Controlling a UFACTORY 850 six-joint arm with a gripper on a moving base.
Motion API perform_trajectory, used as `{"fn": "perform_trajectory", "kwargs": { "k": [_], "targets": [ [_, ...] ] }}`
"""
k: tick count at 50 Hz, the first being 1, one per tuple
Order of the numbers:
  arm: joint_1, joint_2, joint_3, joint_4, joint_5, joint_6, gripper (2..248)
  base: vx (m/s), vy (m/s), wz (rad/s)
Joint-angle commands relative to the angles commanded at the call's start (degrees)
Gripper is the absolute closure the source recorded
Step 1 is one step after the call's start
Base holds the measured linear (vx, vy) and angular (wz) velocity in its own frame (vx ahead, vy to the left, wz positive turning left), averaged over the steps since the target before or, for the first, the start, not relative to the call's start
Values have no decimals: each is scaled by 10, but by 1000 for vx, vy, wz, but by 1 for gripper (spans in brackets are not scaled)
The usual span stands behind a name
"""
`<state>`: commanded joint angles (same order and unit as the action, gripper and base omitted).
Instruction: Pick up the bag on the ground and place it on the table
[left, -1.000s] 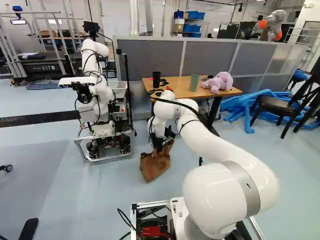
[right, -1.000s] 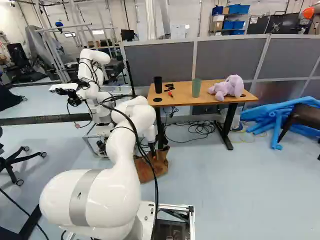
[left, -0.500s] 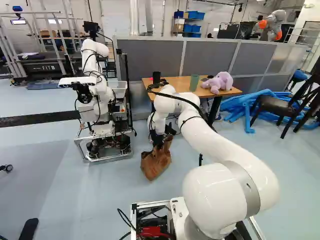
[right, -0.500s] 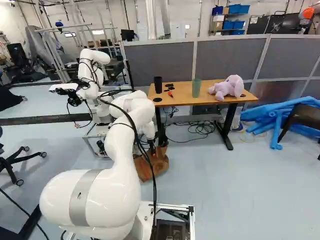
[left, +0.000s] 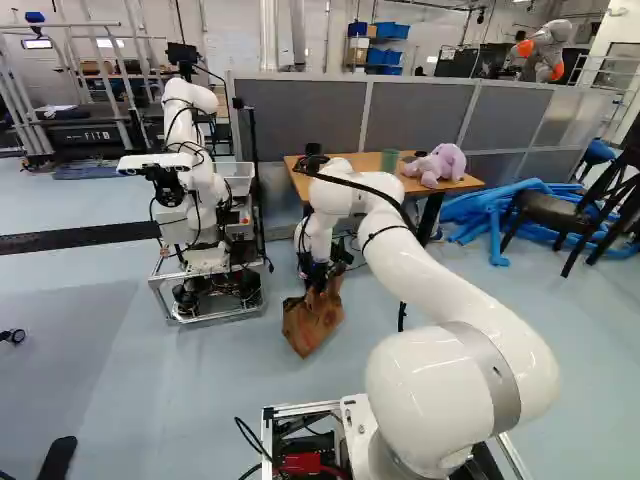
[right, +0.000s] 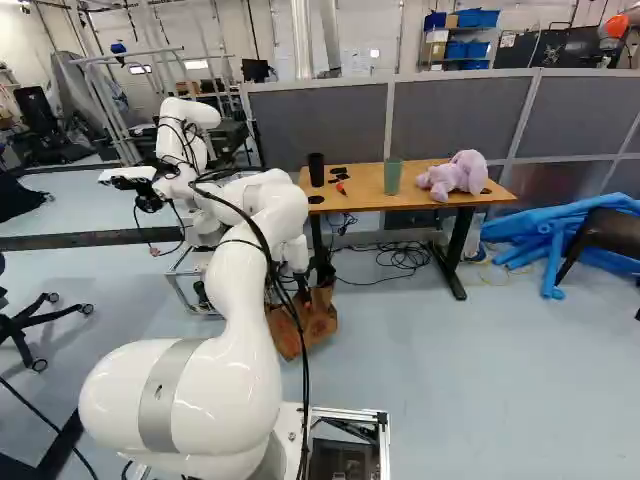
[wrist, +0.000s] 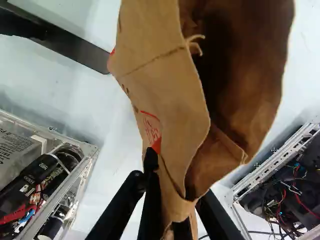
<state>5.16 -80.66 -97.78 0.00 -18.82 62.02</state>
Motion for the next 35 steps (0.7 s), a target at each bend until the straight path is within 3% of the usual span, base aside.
{"fn": "perform_trajectory", "kwargs": {
  "k": [35],
  "targets": [
    [3, 88, 100, 0, 0, 0, 224, 0, 0, 0]
  ]
}}
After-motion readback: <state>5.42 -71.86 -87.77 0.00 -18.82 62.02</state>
